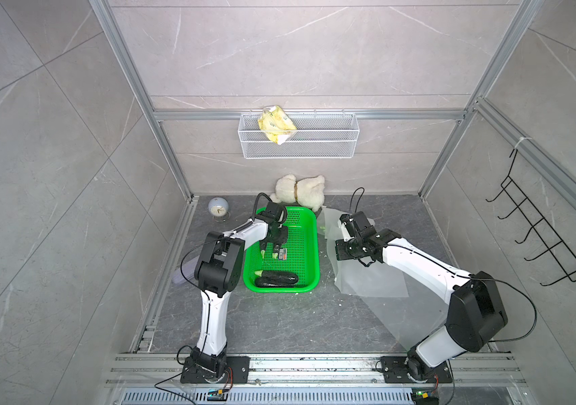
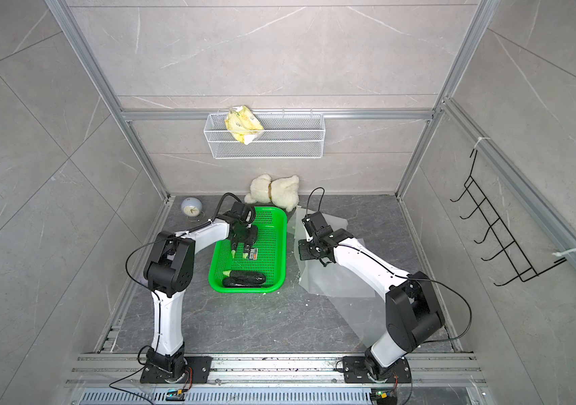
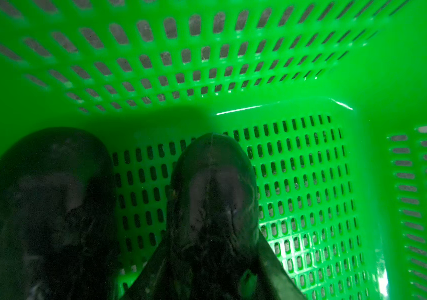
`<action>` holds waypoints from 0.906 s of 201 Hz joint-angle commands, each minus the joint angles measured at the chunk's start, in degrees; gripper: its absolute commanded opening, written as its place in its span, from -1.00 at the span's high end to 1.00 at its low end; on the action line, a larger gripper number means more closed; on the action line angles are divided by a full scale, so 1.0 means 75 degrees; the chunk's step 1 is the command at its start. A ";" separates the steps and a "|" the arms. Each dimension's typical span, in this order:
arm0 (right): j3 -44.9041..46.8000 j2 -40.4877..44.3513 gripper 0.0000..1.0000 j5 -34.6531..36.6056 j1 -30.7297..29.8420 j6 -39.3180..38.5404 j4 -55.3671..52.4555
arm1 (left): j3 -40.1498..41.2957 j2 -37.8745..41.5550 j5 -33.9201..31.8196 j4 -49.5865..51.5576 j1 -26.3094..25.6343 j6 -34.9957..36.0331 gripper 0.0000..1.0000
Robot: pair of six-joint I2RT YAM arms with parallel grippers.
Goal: Place the eggplant in a zip-top bag and seal the zipper
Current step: Pick up the eggplant from the basket, then place the eggplant in the zipper food storage bag.
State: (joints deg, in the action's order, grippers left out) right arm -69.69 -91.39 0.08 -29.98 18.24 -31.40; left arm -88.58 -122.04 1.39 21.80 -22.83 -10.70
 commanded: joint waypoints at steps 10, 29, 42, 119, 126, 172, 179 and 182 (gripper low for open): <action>0.0108 0.0299 1.00 -0.0308 0.0094 -0.0018 0.0107 | 0.0111 0.0912 0.0624 -0.0014 0.0021 -0.0136 0.47; 0.0139 0.0326 1.00 -0.0678 0.0118 -0.0065 0.0177 | 0.0383 0.1417 0.1245 -0.0495 0.0020 -0.0401 0.47; 0.0151 0.0338 1.00 -0.0818 0.0112 -0.0053 0.0202 | 0.0542 0.1726 0.1831 -0.0919 0.0018 -0.0782 0.46; 0.0141 0.0432 1.00 -0.1543 0.0281 0.0121 0.0366 | 0.2406 0.3063 0.3109 -0.5341 -0.0360 -0.3034 0.46; 0.0129 0.0432 1.00 -0.1638 0.0310 0.0145 0.0378 | 0.2537 0.3092 0.2960 -0.5736 -0.0494 -0.3128 0.47; 0.0121 0.0513 1.00 -0.2010 0.0468 0.0295 0.0378 | 0.3260 0.3012 0.1690 -0.8178 -0.1401 -0.3368 0.47; 0.0127 0.0525 1.00 -0.2064 0.0492 0.0317 0.0386 | 0.3278 0.2947 0.1478 -0.8390 -0.1527 -0.3342 0.47; 0.0127 0.0535 1.00 -0.2088 0.0503 0.0333 0.0398 | 0.3268 0.2925 0.1378 -0.8431 -0.1589 -0.3328 0.48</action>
State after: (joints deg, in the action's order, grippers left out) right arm -68.84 -89.43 -12.99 -26.83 19.35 -29.63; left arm -63.96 -100.79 17.82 -27.14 -31.94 -34.11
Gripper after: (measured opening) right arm 0.041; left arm 0.404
